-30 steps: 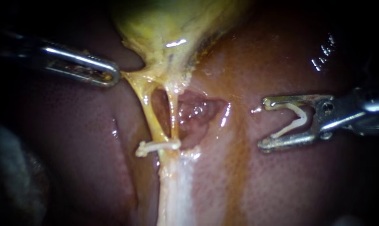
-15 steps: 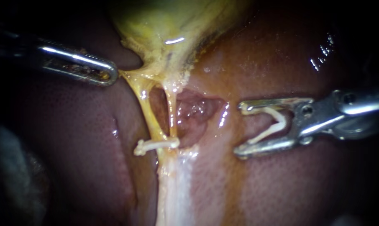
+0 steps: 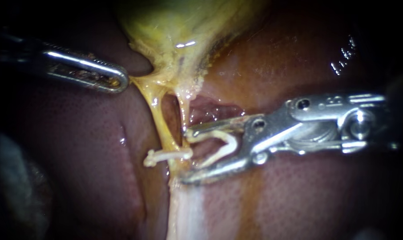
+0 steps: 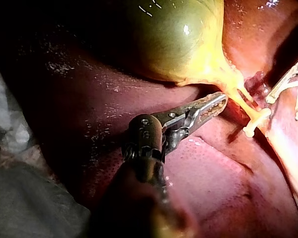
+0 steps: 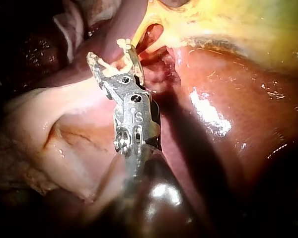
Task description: Clipping second clip left tube
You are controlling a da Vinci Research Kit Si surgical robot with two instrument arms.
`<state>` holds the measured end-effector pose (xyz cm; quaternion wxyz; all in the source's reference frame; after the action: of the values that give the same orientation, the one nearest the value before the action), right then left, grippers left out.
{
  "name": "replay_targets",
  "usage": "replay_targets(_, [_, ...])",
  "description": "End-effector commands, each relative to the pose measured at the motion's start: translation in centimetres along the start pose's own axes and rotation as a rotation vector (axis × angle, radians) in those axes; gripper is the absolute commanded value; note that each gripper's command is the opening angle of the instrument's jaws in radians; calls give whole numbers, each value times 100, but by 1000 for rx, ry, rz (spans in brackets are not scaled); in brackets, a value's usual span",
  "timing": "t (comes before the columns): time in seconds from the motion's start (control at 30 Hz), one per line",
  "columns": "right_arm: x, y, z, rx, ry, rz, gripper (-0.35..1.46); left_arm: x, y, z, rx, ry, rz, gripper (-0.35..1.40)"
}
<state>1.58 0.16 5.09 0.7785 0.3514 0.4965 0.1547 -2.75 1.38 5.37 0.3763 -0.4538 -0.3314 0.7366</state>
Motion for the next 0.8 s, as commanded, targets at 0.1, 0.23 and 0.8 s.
replay_targets(0.1, [-4,7,9,-3,-2,20,45,0,0,1,-1,0,-1,-35])
replay_targets(0.23, [-15,18,17,-10,-3,39,45,0,1,1,-3,-1,-1,-35])
replay_targets(0.8, [-52,49,45,-28,-8,77,46,-1,1,4,-4,-2,-1,-35])
